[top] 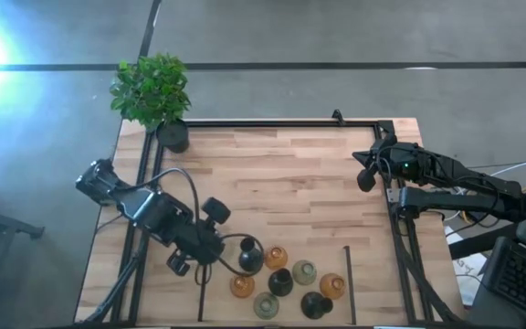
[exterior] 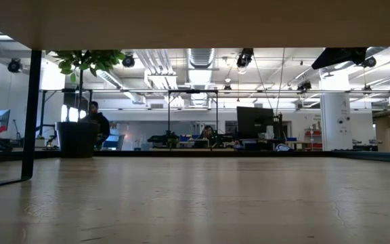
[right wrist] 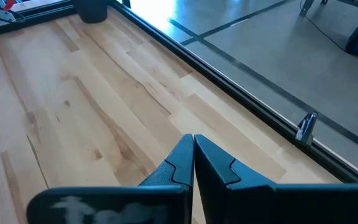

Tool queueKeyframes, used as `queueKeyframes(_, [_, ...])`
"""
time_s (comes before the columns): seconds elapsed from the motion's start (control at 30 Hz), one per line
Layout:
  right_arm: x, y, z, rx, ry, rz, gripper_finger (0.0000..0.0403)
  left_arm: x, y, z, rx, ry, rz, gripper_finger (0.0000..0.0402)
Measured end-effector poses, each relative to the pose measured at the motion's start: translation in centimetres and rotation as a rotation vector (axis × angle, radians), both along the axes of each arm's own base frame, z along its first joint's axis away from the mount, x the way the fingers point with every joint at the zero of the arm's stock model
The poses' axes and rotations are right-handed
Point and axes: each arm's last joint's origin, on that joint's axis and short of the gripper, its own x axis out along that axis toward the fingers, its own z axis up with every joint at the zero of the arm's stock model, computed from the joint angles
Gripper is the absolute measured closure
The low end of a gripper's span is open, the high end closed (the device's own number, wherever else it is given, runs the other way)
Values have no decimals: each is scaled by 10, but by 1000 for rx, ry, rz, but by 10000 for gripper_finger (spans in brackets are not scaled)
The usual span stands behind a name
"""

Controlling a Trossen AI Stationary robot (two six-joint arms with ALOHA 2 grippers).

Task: Pick & Place candle stick holders
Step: Put the transparent glass candle holder on the shelf

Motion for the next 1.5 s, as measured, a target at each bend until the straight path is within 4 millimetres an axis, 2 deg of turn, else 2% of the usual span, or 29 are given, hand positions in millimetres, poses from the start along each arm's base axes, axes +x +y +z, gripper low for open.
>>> queueKeyframes(0.27, [0, 0, 0, 0, 0, 0, 394, 6, -7, -9, 20, 24, -11, 369])
queueKeyframes(0.63, [0, 0, 0, 0, 0, 0, 394, 9, -17, -31, 61, 71, -17, 369])
queueKeyframes(0.93, [0, 0, 0, 0, 0, 0, 394, 8, -27, -32, 27, 55, -45, 369])
queueKeyframes(1.3, [0, 0, 0, 0, 0, 0, 394, 7, -30, -44, 59, 76, -58, 369])
queueKeyframes(1.5, [0, 0, 0, 0, 0, 0, 394, 4, -34, -43, 54, 82, -70, 369])
